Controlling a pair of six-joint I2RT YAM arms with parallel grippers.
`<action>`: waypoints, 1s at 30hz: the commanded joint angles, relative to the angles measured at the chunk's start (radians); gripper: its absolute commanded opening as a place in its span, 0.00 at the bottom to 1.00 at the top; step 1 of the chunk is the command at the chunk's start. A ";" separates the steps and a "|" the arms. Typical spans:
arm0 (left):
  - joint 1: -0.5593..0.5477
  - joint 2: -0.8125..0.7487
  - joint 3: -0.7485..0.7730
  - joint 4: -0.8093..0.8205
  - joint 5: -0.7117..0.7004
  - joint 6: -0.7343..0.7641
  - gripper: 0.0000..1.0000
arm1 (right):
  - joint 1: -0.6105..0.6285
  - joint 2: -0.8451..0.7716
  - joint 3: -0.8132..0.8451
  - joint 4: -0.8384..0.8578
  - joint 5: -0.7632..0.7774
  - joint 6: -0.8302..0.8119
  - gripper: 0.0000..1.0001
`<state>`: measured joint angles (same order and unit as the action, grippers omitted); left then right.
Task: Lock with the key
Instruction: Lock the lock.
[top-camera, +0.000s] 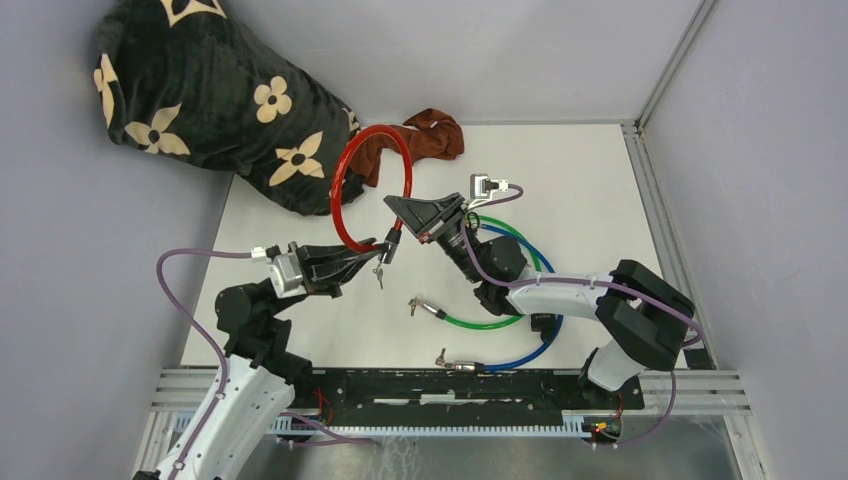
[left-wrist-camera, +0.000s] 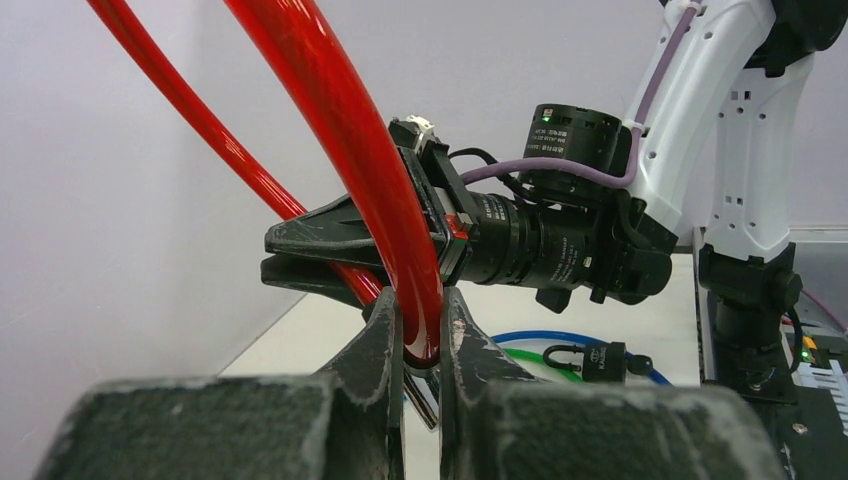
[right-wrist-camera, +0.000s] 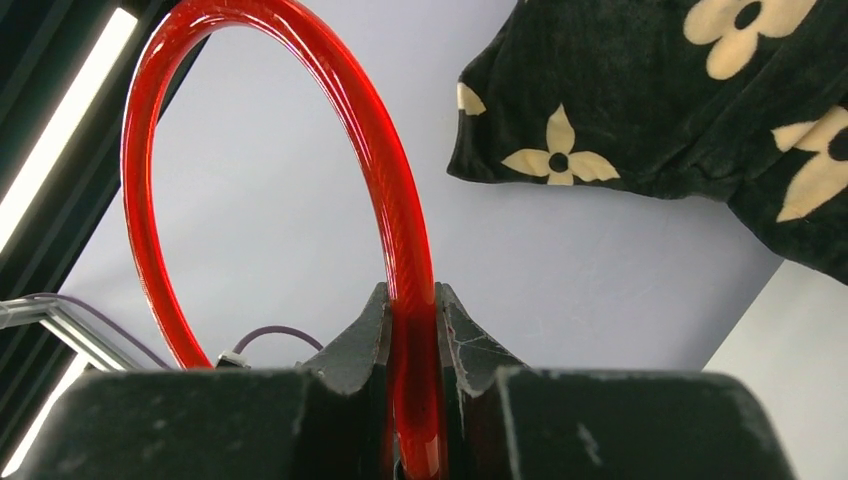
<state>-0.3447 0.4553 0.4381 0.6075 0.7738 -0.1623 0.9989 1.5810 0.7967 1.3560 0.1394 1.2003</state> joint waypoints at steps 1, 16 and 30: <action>-0.009 0.041 -0.012 0.045 -0.001 0.080 0.02 | 0.021 0.003 0.058 0.091 -0.023 0.068 0.00; -0.009 0.036 0.066 -0.065 0.011 0.039 0.18 | 0.018 -0.037 0.019 0.142 -0.006 0.092 0.00; -0.009 0.028 0.150 -0.065 -0.034 -0.063 0.44 | 0.015 -0.051 0.042 0.147 -0.030 0.026 0.00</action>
<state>-0.3500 0.4942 0.5358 0.5335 0.7498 -0.1692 1.0080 1.5650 0.7982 1.3979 0.1310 1.2415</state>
